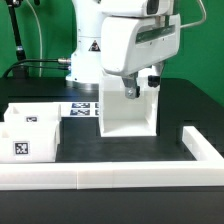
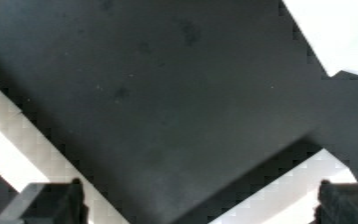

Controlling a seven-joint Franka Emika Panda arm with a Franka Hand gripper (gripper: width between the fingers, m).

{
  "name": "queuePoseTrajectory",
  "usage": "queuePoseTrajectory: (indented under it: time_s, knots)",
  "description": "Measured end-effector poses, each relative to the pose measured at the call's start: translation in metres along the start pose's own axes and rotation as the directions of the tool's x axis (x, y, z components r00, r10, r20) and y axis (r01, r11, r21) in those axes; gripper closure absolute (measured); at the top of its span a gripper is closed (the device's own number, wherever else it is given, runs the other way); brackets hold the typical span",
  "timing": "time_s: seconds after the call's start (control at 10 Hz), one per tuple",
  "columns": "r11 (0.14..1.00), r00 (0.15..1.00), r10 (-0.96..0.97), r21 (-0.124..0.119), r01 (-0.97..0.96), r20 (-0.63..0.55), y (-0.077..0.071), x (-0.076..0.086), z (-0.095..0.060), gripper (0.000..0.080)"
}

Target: Assemble drawer

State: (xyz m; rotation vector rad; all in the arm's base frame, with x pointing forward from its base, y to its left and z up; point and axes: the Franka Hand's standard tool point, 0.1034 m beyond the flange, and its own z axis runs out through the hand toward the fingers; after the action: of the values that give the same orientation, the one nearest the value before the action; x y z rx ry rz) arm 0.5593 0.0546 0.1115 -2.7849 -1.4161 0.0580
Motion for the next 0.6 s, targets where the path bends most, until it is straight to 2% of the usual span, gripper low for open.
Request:
queuePoseTrajectory:
  time_s: [0.6]
  knots:
    - [1.0,1.0,0.0,0.0,0.0,0.0,-0.0001,0.0,0.0002,0.015]
